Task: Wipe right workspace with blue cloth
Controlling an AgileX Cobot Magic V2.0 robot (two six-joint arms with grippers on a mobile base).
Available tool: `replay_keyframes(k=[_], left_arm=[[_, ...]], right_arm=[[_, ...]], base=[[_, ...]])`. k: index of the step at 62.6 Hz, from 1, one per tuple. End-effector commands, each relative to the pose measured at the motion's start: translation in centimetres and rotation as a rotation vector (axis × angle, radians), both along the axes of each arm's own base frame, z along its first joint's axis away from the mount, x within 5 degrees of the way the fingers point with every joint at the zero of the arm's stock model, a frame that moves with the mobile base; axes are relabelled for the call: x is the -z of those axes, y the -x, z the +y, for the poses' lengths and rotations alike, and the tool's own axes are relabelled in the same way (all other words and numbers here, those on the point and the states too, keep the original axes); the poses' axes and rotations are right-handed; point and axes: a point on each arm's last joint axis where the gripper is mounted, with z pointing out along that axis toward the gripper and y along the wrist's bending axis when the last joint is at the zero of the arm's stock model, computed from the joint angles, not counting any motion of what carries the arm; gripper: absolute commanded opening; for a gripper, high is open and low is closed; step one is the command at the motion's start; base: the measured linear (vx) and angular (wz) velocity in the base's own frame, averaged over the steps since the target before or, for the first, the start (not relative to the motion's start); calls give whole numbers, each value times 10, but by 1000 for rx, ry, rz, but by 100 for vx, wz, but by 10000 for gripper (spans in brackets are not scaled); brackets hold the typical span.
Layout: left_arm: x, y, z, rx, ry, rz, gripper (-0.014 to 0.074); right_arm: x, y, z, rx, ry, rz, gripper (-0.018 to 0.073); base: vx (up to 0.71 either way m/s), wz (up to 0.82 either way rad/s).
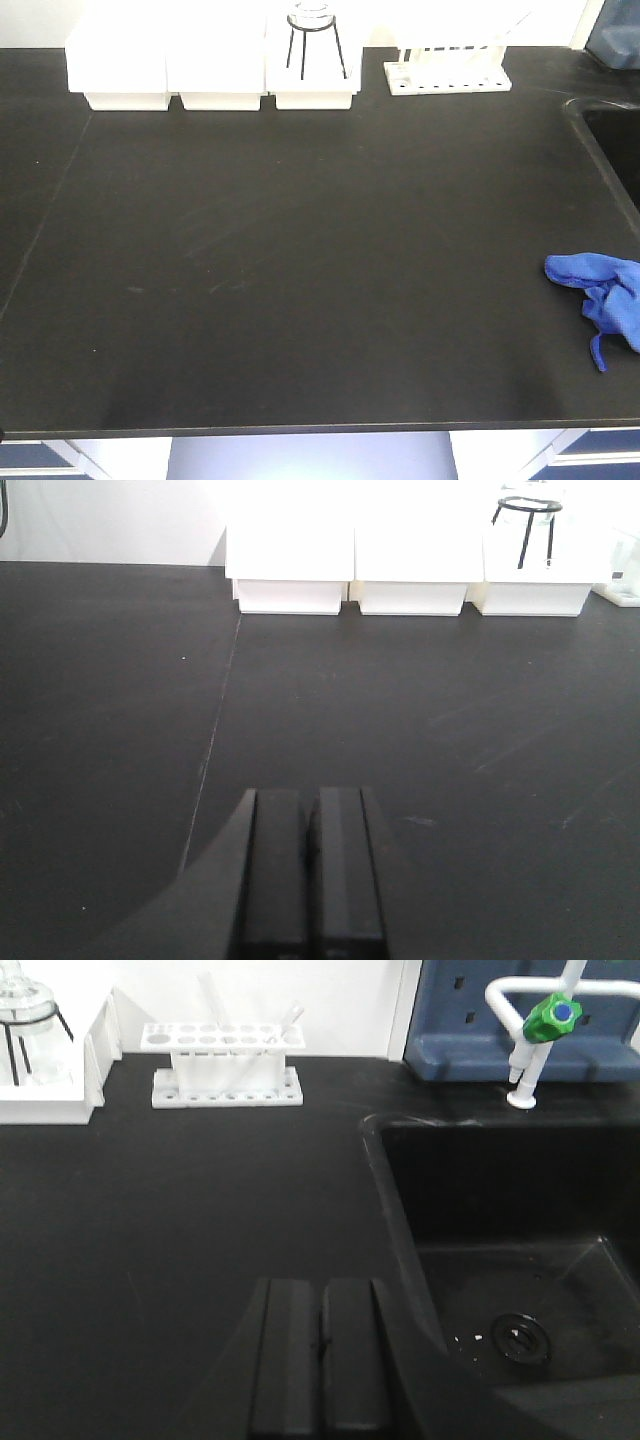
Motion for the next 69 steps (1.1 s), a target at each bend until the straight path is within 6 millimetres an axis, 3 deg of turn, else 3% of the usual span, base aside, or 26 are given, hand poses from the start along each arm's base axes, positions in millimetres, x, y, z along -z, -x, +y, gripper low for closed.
replay_keyframes(k=[1,12,20,27,37,44,51,69], left_arm=[[2,-1,-1,14,9,-64,-6],[2,-1,-1,14,9,-64,-6],[2,-1,-1,14,9,-64,-6],[2,-1,-1,14,9,-64,-6],[2,-1,-1,14,9,-64,-6],[2,-1,-1,14,9,-64,-6],[2,-1,-1,14,9,-64,-6],[2,-1,-1,14,9,-64,-6]], right_arm=[[-15,-7,-1,0,29,-73,-8],[-15,-8,-1,0,36,-70,13],[-15,-8,-2,4,45,-69,103],[-15,-8,-3,6,54,-69,266],[-16,-8,-6,22,113,-78,568],[-16,-10,-8,41,125,-71,676],[-4,-28,-13,107,86,39,670],[51,-107,-23,170,142,375,571]], base=[[0,0],[0,0],[0,0],[0,0],[0,0],[0,0],[0,0],[0,0]])
